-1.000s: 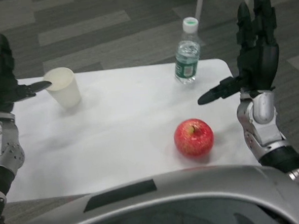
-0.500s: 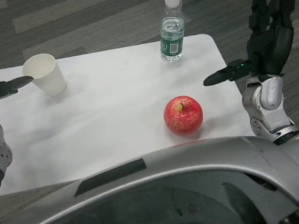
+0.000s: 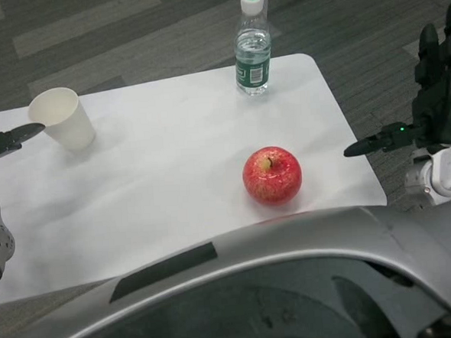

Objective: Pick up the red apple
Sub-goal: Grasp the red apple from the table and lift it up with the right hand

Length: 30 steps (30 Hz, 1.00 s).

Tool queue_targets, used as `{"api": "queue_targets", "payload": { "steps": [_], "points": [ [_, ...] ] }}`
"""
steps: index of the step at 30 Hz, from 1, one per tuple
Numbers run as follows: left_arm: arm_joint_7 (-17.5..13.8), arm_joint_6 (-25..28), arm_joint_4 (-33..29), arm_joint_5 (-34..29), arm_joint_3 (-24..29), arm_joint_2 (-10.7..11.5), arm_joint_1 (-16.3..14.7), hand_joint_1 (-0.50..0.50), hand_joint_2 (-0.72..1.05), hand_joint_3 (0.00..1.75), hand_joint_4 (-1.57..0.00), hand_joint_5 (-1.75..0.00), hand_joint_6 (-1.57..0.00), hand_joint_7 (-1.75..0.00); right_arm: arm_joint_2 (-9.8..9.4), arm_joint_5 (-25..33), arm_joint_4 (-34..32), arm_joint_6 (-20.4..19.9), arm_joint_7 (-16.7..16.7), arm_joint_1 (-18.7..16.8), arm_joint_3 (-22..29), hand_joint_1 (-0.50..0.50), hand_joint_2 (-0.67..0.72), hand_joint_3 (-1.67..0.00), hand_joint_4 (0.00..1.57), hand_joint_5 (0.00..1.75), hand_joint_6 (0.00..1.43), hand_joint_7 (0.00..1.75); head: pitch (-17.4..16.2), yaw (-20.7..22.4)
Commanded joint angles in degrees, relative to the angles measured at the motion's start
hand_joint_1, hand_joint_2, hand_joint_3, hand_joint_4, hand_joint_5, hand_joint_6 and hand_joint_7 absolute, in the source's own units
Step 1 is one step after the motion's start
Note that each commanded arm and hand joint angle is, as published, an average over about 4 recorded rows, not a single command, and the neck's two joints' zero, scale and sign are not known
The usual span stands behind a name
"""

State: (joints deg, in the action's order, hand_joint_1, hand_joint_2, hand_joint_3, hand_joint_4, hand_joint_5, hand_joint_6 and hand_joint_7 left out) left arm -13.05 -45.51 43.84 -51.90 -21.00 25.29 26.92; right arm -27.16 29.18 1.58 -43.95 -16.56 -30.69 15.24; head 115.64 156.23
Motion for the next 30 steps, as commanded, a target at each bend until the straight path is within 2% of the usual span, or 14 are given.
{"api": "queue_targets", "payload": {
  "steps": [1,5,8,14,19,23,26,30],
  "points": [
    [0.0,0.0,0.1,-0.1,0.2,0.3,0.6,-0.26,0.21,0.00,0.00,0.00,0.00,-0.42,-0.35,0.0,1.9,0.8,2.2,-1.0,0.3,-0.46,0.22,0.00,0.00,0.00,0.00,0.00,0.2,-0.1],
    [0.0,0.0,0.2,-0.1,0.2,0.2,0.7,-0.26,0.16,0.00,0.00,0.00,0.00,-0.42,-0.35,0.0,3.1,1.1,3.8,-1.6,-1.6,-0.46,0.19,0.00,0.00,0.00,0.00,0.00,0.6,-0.5],
    [0.0,0.0,0.2,-0.1,0.1,0.3,0.9,-0.26,0.23,0.00,0.00,0.00,0.00,-0.42,-0.49,-0.1,4.0,1.2,5.0,-1.9,-3.2,-0.46,0.15,0.00,0.00,0.00,0.00,0.00,0.3,-0.7],
    [0.0,0.1,0.2,-0.1,-0.4,0.4,1.3,-0.26,0.16,0.02,0.00,0.00,0.00,-0.42,-1.23,-0.3,6.0,1.4,6.5,-1.2,-9.3,-0.46,0.04,0.00,0.00,0.00,0.00,0.00,0.7,-1.6],
    [0.0,0.1,0.3,-0.1,-0.4,0.3,1.3,-0.26,0.16,0.00,0.00,0.00,0.00,-0.42,-2.38,-0.4,7.7,1.5,6.8,0.0,-14.3,-0.46,0.03,0.00,0.00,0.00,0.00,0.03,0.0,-1.1],
    [0.0,0.0,0.3,-0.1,-0.4,0.3,1.3,-0.26,0.16,0.00,0.00,0.00,0.00,-0.42,-4.40,-0.6,9.7,1.4,7.3,1.0,-19.3,-0.46,0.03,-0.04,0.00,0.00,0.00,0.00,-0.1,-0.8],
    [0.0,0.0,0.3,-0.1,-0.4,0.3,1.2,-0.26,0.16,0.00,0.00,0.00,0.00,-0.42,-5.54,-0.7,10.6,1.4,7.6,1.6,-21.9,-0.46,0.03,-0.06,0.00,0.00,0.00,0.03,-0.3,-0.5],
    [0.0,0.0,0.1,-0.1,-0.4,0.4,1.1,-0.26,0.16,0.00,0.00,0.00,0.00,-0.42,-6.24,-1.1,11.5,1.4,9.4,2.0,-24.0,-0.46,-0.02,-0.08,0.00,0.00,0.00,0.02,-0.4,-0.5]
  ]
}}
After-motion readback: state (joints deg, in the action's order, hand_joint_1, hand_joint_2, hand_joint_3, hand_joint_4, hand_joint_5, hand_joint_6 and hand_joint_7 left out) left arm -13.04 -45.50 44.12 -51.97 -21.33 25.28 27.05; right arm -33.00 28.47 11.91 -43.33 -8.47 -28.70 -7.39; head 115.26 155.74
